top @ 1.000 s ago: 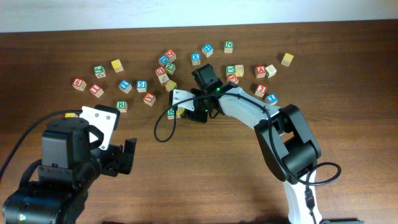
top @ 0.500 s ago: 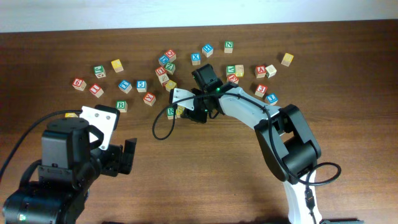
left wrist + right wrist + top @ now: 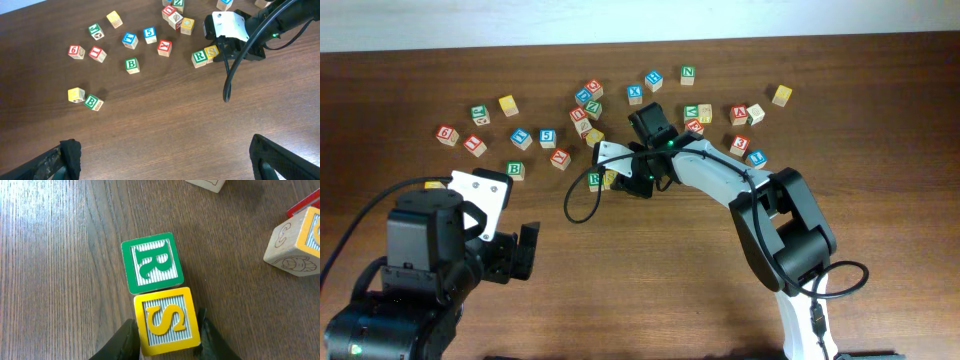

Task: Spell out RSS
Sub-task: 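Open the right gripper and lift away from the placed S block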

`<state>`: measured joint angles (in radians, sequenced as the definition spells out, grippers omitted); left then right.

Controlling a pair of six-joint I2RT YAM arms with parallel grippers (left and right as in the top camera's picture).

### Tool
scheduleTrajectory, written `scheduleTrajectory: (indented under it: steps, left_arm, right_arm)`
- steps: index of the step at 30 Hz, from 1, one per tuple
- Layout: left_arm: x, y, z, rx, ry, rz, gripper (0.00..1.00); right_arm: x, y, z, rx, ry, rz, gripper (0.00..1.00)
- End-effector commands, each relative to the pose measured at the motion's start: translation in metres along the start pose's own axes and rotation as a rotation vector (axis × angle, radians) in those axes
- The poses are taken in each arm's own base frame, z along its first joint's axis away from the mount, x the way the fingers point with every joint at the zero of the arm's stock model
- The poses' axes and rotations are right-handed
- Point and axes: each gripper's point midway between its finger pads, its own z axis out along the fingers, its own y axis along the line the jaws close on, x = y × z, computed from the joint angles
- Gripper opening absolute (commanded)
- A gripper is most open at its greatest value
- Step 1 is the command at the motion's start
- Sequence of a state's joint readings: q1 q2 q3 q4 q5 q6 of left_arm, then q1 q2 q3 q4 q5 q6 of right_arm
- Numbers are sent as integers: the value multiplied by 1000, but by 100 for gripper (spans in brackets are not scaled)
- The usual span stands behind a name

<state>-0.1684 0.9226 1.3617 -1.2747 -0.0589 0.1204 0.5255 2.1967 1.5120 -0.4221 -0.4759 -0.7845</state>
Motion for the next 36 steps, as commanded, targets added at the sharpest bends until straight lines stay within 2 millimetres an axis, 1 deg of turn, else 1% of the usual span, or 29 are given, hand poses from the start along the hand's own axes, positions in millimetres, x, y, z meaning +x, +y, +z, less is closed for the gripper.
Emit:
scheduleTrajectory:
  steps: [1,5,6,8,13,15,16,17,18,19,20,21,23,25,26,27,28,29,30,31,32,33,34,35,36]
  left_arm:
    - [1,-1,0,8,-2,13,99]
    - [1,-1,0,7,-1,12,99]
    - [1,-1,0,7,-2,13,99]
    - [1,-1,0,7,-2,12,99]
    - [1,-1,0,7,-2,13,99]
    - [1,-1,0,7,-2,13,99]
    - [1,-1,0,8,-2,13,99]
    - [1,-1,0,8,-1,13,99]
    - [1,-1,0,7,-2,13,99]
    - [1,-1,0,8,-2,13,99]
    - [1,-1,0,8,-2,13,99]
    - [1,-1,0,7,-2,13,99]
    - [1,-1,0,7,-2,13,99]
    - [1,-1,0,7,-2,13,99]
    - [1,-1,0,8,-2,13,99]
    - [1,-1,0,8,-2,13,99]
    - [1,-1,0,8,-2,13,99]
    - [1,-1,0,7,-2,13,99]
    - [1,-1,0,7,-2,13,99]
    - [1,-1,0,8,-2,13,99]
    - [1,-1,0,7,-2,13,99]
    - [1,-1,0,7,-2,13,99]
    - [1,-1,0,8,-2,13,99]
    - [1,-1,0,8,-1,13,99]
    - [1,-1,0,8,-1,13,99]
  right_arm:
    - [1,3,7,-16,7,9,25]
    - [-2,6,8,-25,2,3,25]
    - [-2,6,8,-24,2,3,25]
    - [-2,6,8,-25,2,3,32]
    - [-3,7,8,-26,2,1,32]
    - [-3,7,8,-26,2,0,35]
    - [-3,7,8,-26,2,0,40]
    - [-3,7,8,-26,2,0,49]
    - [-3,6,8,-21,3,-1,62]
    - [-3,5,8,-13,3,-3,89]
    - [-4,1,7,2,9,-5,98]
    - [-6,-5,2,31,20,-12,98]
    - [-24,-14,-18,77,11,-29,98]
    - [-54,-20,-57,110,-16,-45,98]
    - [-68,-28,-98,162,6,-37,98]
    - [-70,-33,-123,194,30,-23,98]
    - [-69,-36,-143,217,51,-8,98]
    - [-59,-49,-190,294,96,73,98]
    - [-46,-66,-217,370,112,171,98]
    - [-23,-90,-248,476,118,327,98]
    - [14,-115,-281,567,103,518,98]
    - [45,-129,-304,603,66,687,98]
    - [67,-135,-318,605,20,825,98]
    - [93,-141,-339,593,-68,1016,98]
    - [114,-145,-354,588,-115,1108,98]
